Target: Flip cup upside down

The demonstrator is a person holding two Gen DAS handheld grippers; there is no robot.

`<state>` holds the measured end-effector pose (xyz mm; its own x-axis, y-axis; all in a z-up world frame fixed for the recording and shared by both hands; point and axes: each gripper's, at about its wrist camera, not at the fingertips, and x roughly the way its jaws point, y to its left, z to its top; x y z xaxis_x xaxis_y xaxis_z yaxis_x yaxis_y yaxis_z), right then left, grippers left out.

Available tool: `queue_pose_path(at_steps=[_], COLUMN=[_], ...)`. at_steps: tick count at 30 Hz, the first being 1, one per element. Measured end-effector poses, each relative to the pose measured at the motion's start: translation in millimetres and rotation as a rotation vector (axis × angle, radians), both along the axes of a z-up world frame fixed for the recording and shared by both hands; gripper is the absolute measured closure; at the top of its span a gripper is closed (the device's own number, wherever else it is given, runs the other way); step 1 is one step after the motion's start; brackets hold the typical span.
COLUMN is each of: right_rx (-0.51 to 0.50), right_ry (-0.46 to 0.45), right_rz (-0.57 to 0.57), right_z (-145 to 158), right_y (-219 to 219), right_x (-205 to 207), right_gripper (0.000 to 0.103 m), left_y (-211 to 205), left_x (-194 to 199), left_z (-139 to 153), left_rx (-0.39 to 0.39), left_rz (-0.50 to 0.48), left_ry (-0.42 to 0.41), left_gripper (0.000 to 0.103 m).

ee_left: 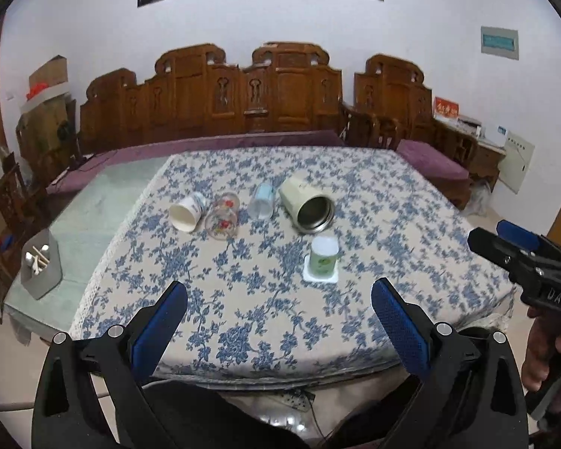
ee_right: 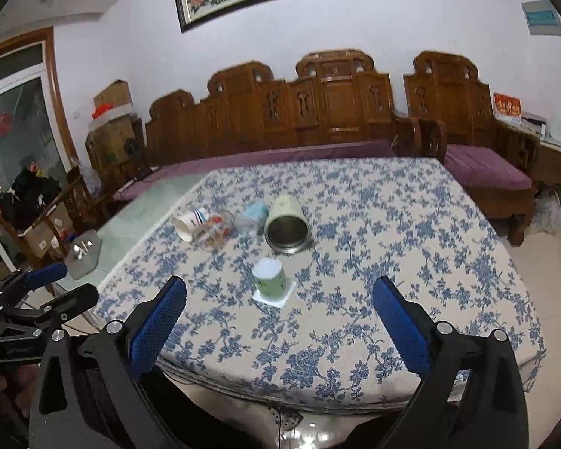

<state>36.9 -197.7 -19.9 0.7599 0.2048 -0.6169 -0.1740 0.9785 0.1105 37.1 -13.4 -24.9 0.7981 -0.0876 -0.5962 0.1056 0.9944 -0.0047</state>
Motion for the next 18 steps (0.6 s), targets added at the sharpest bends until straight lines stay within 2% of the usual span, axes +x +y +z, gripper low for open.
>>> queue_pose_path(at_steps=[9,18], right_rx=[-0.031,-0.016], right_ry=[-0.159,-0.212], right_rz=[-0.011,-0.034], right_z=[46,61], right_y=[8,2], right_x=[-34,-46], right_gripper=[0.003,0.003], left_y=[-8,-9], left_x=[-27,-46], left_z=[39,58], left_rx=[0.0,0.01], left_rz=[0.002,0.014], left_ry=[-0.12,-0.201], left_gripper=[0.008,0.008])
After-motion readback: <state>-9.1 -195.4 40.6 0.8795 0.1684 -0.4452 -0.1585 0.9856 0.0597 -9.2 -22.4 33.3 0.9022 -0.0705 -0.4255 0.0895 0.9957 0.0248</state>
